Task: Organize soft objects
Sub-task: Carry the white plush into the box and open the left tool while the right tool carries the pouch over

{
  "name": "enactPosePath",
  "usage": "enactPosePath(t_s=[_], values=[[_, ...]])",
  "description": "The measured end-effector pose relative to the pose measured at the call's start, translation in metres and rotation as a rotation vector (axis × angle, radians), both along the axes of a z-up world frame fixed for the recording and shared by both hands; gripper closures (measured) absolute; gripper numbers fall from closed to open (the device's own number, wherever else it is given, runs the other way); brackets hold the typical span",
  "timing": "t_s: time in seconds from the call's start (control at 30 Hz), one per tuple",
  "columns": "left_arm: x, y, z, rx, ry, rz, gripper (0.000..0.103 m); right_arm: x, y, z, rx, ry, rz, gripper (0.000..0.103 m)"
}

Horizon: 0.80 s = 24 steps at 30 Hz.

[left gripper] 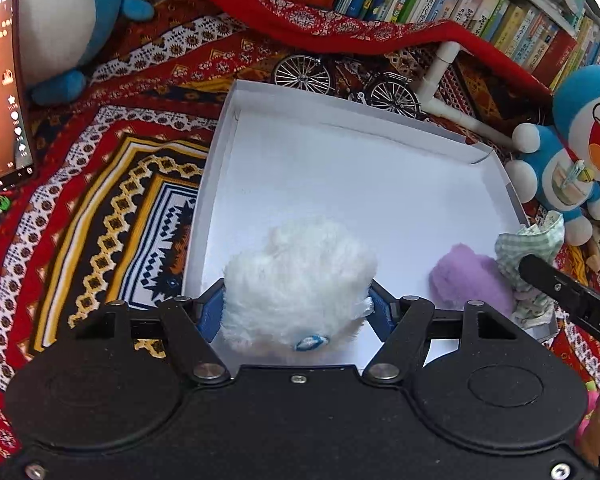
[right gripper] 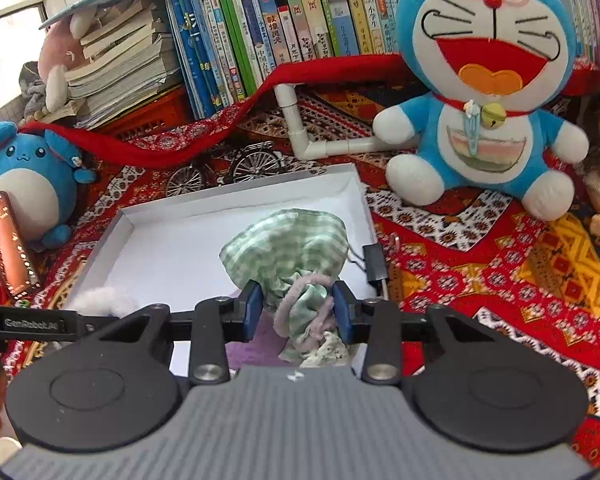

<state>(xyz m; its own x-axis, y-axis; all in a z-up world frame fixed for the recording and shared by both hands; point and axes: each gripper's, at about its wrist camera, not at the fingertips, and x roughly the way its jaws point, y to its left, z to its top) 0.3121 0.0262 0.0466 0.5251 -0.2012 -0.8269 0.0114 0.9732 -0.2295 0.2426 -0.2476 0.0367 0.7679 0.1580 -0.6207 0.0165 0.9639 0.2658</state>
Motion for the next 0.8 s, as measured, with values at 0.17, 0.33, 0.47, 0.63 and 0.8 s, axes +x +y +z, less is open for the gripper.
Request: enactPosePath(t_s=[0.17,0.33,0.47,0.63,0.8], values=[[0.002,0.0,-0.002,-0.028,0.008,-0.009,0.035,0.003,0.004,-0.002,0.073,0.016,0.023,0.061],[0.002,-0.001,-0.004,-0.036,0.012,-0.022,0.035,0.004,0.007,-0.005,0.04,0.028,0.003,0.061],[0.003,0.0,-0.005,-0.044,0.012,-0.024,0.035,0.006,0.001,-0.01,0.044,0.054,-0.017,0.061],[0.002,0.001,-0.003,-0.066,-0.003,-0.027,0.034,0.007,-0.001,-0.015,0.053,0.089,-0.015,0.059],[-0.001,0.001,0.002,-0.051,-0.044,-0.033,0.027,0.005,0.002,-0.015,0.039,0.086,0.004,0.039]])
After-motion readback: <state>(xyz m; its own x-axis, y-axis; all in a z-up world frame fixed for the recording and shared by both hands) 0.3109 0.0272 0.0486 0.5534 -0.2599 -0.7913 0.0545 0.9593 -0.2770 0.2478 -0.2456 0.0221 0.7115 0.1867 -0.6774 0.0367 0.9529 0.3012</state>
